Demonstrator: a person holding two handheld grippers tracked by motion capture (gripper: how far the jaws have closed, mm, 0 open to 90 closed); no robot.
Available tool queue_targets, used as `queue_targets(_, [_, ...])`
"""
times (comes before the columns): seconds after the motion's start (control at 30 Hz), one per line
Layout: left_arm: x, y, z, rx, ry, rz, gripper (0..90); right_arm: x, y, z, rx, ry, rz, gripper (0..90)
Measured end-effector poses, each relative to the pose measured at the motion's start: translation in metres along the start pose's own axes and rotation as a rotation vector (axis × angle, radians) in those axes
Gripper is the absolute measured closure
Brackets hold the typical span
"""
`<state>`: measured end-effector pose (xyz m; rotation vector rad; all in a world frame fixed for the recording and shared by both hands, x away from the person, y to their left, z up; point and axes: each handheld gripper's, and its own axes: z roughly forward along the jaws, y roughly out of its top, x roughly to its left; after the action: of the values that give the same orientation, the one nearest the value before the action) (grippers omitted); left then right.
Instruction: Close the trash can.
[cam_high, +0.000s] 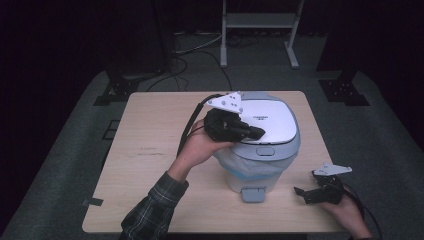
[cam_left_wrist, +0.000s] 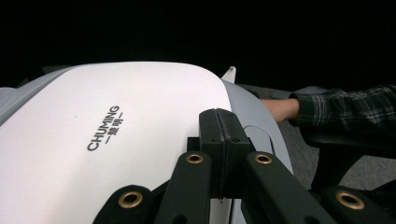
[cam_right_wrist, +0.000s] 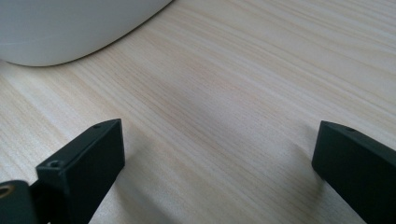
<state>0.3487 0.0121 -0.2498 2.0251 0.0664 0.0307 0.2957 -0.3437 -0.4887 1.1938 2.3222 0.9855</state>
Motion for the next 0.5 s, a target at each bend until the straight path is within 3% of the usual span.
queue_targets(0.5, [-0.005,0.004,0.011,0.032,0.012,-0.015,90.0,0.0,0.0,0.0,0.0,0.0,0.0,1.5])
